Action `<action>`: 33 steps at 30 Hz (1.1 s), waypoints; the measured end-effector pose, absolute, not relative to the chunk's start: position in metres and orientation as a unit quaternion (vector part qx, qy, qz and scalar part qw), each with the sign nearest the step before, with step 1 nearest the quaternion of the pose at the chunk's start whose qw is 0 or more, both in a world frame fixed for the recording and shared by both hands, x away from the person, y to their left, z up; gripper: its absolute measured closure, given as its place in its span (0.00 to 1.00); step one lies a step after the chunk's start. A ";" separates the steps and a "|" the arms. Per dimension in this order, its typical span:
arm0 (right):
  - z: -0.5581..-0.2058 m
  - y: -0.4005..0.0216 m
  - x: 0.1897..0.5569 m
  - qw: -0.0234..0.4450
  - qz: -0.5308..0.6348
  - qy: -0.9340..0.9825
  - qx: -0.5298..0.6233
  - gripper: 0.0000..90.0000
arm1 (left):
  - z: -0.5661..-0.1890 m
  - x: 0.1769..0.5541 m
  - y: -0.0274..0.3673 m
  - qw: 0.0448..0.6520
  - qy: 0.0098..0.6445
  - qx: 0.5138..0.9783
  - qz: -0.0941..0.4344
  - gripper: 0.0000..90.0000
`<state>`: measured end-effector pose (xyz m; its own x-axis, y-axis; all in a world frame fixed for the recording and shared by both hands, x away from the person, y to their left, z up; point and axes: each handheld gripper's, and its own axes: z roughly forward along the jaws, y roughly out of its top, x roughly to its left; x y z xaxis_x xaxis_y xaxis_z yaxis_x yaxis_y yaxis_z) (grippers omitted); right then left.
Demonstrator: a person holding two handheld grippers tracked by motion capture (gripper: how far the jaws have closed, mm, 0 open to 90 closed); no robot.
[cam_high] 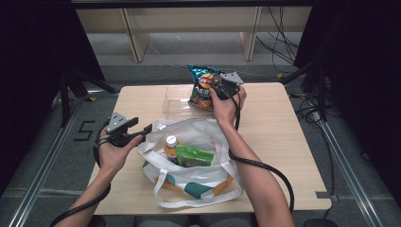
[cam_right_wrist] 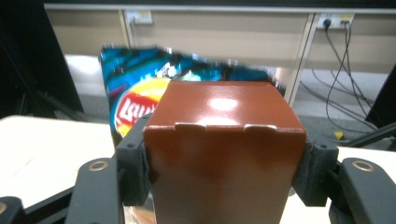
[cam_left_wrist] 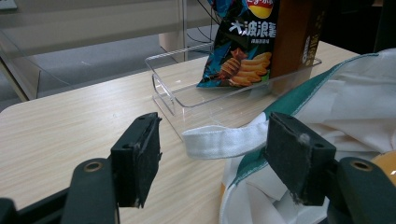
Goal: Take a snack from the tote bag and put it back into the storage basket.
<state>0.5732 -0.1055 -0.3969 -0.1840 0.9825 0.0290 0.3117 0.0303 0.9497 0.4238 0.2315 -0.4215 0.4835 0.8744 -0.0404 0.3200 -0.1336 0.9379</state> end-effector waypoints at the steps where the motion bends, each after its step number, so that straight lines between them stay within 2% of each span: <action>1: -0.398 -0.107 0.574 0.366 0.452 0.625 0.521 0.40 | -0.421 0.423 0.232 0.499 0.427 0.701 0.277 0.39; 9: -0.405 -0.108 0.572 0.351 0.450 0.636 0.520 0.38 | -0.422 0.424 0.231 0.498 0.427 0.702 0.277 0.39; 18: -0.400 -0.114 0.567 0.323 0.459 0.646 0.517 0.28 | -0.422 0.423 0.231 0.499 0.428 0.702 0.276 0.39; 26: -0.391 -0.121 0.557 0.315 0.463 0.662 0.499 0.26 | -0.421 0.423 0.231 0.500 0.429 0.700 0.276 0.39; 33: -0.382 -0.126 0.543 0.289 0.466 0.670 0.500 0.26 | -0.421 0.422 0.232 0.500 0.428 0.699 0.278 0.39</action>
<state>0.5433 -0.1256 -0.3822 -0.3327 0.9397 0.0792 0.4015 0.0652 0.9135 0.4224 0.2315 -0.4208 0.4785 0.8772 -0.0402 0.3214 -0.1324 0.9377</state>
